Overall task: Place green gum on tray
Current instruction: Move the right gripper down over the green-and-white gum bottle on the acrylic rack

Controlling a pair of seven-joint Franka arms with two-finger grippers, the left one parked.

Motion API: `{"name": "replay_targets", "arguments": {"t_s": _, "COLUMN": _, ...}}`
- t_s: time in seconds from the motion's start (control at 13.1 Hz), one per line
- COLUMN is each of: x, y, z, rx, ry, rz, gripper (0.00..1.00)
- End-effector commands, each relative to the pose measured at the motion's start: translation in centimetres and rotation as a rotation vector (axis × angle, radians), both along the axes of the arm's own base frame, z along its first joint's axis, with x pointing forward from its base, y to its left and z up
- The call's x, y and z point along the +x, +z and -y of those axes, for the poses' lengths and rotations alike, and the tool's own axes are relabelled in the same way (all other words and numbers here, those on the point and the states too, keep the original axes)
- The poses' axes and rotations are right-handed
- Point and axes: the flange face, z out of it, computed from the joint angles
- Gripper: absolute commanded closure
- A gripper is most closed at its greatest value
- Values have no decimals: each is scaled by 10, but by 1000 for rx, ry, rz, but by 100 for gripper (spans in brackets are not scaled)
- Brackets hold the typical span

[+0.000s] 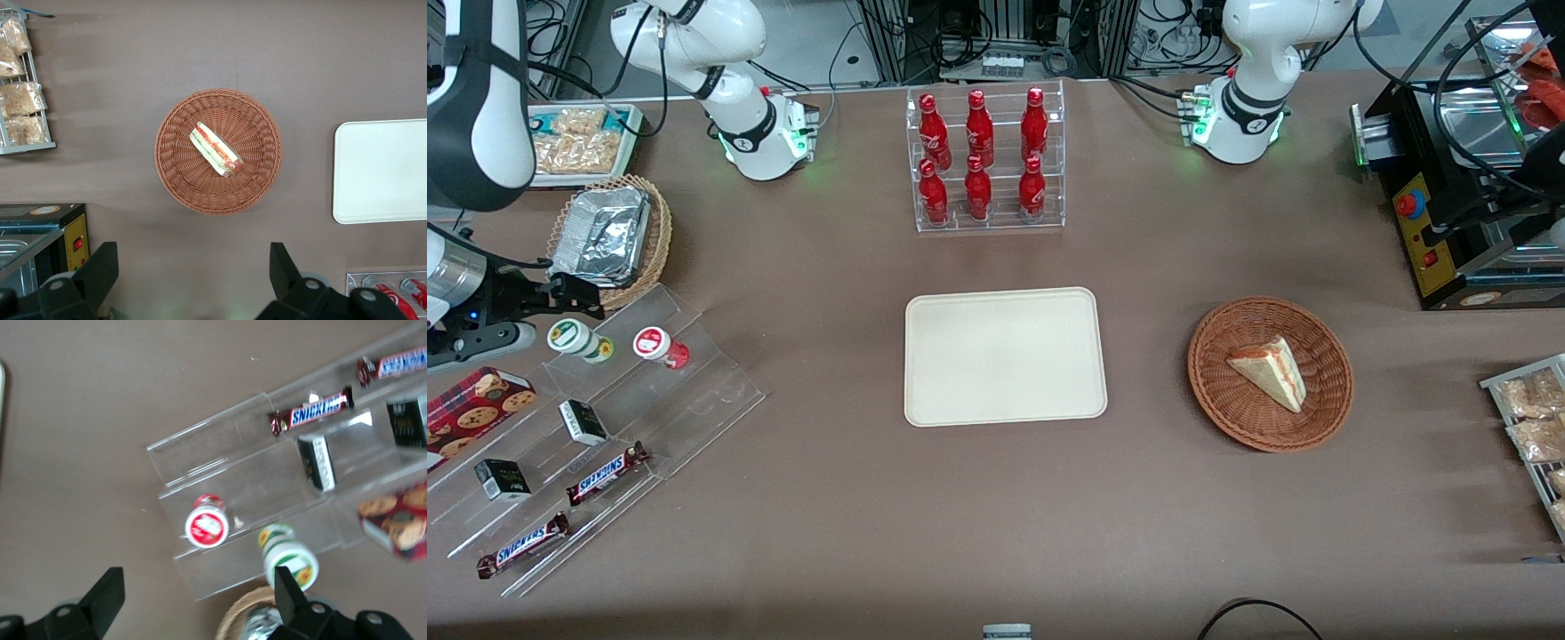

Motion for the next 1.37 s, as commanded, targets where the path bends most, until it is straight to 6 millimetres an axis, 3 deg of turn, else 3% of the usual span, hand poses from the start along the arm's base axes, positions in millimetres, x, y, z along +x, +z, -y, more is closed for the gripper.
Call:
{"name": "replay_targets", "arguments": {"t_s": 0.0, "x": -6, "y": -26, "z": 27, "rx": 9, "ry": 176, "rz": 36, "gripper": 0}}
{"name": "replay_targets", "arguments": {"t_s": 0.23, "x": -13, "y": -49, "z": 51, "rx": 10, "ry": 338, "rz": 44, "gripper": 0}}
{"name": "replay_targets", "arguments": {"t_s": 0.76, "x": -30, "y": -81, "z": 84, "rx": 9, "ry": 405, "rz": 56, "gripper": 0}}
{"name": "replay_targets", "arguments": {"t_s": 1.3, "x": -48, "y": -118, "z": 92, "rx": 18, "ry": 397, "rz": 79, "gripper": 0}}
